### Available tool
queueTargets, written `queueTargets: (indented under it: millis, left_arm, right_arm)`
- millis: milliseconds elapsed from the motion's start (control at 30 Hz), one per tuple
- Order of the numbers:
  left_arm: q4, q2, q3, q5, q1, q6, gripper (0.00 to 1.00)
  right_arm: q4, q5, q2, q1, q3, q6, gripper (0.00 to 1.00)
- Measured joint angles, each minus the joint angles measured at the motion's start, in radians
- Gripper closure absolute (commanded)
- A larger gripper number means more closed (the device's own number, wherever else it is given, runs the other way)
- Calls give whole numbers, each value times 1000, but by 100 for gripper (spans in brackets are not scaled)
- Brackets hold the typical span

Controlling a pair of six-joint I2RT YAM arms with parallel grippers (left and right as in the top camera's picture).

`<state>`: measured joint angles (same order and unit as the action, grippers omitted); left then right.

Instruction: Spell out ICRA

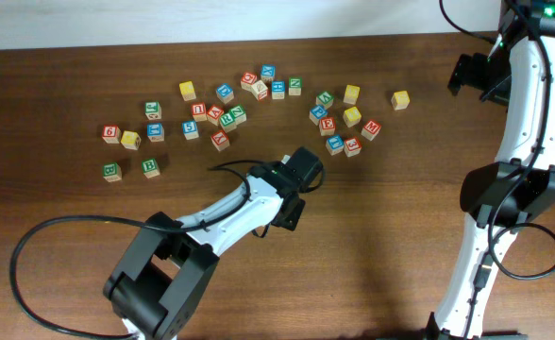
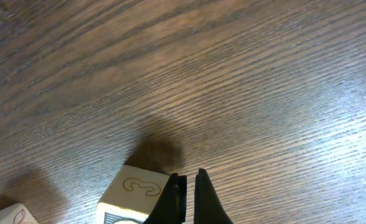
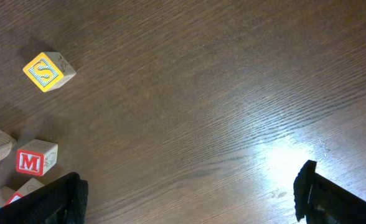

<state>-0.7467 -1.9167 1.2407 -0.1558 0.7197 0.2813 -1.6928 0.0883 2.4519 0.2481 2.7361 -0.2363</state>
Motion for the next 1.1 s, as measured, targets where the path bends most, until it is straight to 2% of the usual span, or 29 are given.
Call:
queueTargets:
  millis: [933,1100]
  left_arm:
    - [-35,0,0,6,-40,61,100]
    - [-35,0,0,-10,-43,115,100]
  right_arm:
    - [0,0,0,0,0,0,2]
    - [0,0,0,0,0,0,2]
